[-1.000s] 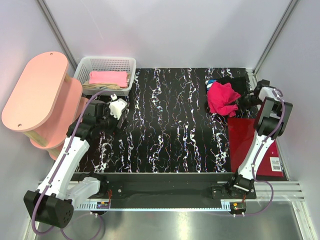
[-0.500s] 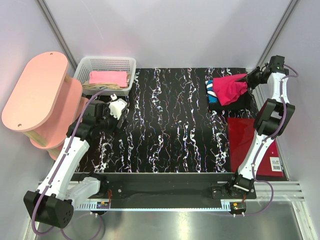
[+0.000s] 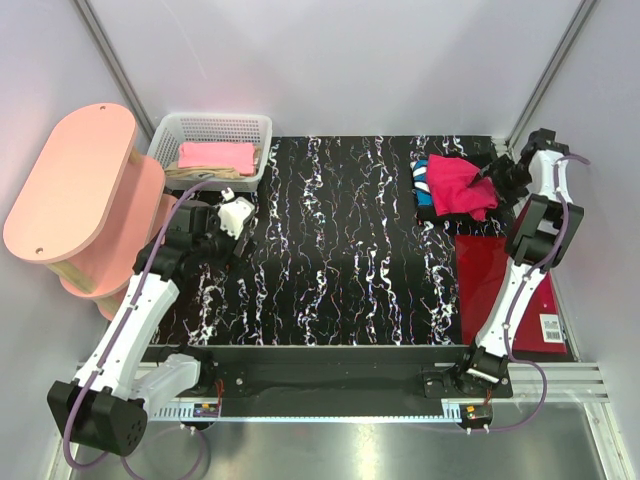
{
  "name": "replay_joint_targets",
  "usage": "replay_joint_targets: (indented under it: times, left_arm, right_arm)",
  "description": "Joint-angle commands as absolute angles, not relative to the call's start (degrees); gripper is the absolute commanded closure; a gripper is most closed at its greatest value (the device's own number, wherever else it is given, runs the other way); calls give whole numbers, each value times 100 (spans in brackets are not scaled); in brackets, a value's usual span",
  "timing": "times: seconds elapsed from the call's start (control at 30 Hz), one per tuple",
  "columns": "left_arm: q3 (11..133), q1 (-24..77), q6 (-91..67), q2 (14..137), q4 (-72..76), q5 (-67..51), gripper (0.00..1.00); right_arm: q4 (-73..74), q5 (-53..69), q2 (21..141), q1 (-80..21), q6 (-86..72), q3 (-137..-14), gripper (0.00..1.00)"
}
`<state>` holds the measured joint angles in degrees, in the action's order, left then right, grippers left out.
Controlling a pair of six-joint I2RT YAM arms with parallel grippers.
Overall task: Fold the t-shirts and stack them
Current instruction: Put the neatly folded tshirt into the corner of the board with the right arm
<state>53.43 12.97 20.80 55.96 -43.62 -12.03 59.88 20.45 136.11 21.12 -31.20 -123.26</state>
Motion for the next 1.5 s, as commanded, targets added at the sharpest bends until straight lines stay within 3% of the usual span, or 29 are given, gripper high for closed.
replay_joint_targets:
  times: [0.0,0.07,0.27,0.37,0.5,0.57,0.7,1.2,1.47]
  left_arm:
    - [5423,1266,2153,5441,-4210,-1125,1]
    - [5397,1266,2145,5405,-4219,-1107,1]
    - [5423,1266,2101,5440,-4219,-1151,1]
    - [5484,1266,2005,5528,-4210,-1221,1]
    - [5555,1266,1907,5660,-4166,-1195,1]
    - [5555,1257,1872,5686,-4113,-1073,1]
    - [5546,1239,1890,5748,-4069,-844,1]
    - [5607,1099,1934,5642,-4148,-835,1]
    - [5906,1099,1934,5739,-4359,-791,1]
  right_arm:
    - [6609,689,13466,2136,-2979,-13156,6]
    - [6583,344,13212,2136,-3076,-13420,0]
    - [6548,-124,12675,1969,-3129,-14316,0]
    - [6364,700,12464,1636,-3050,-14265,0]
    - [5689,3335,12340,1327,-3242,-13355,0]
    - [5213,3822,12331,1248,-3366,-12992,0]
    - [4756,3700,12348,1248,-3323,-12210,0]
    - [4702,2707,13614,1441,-2786,-11399,0]
    - [4519,4208,12860,1424,-3233,-11987,0]
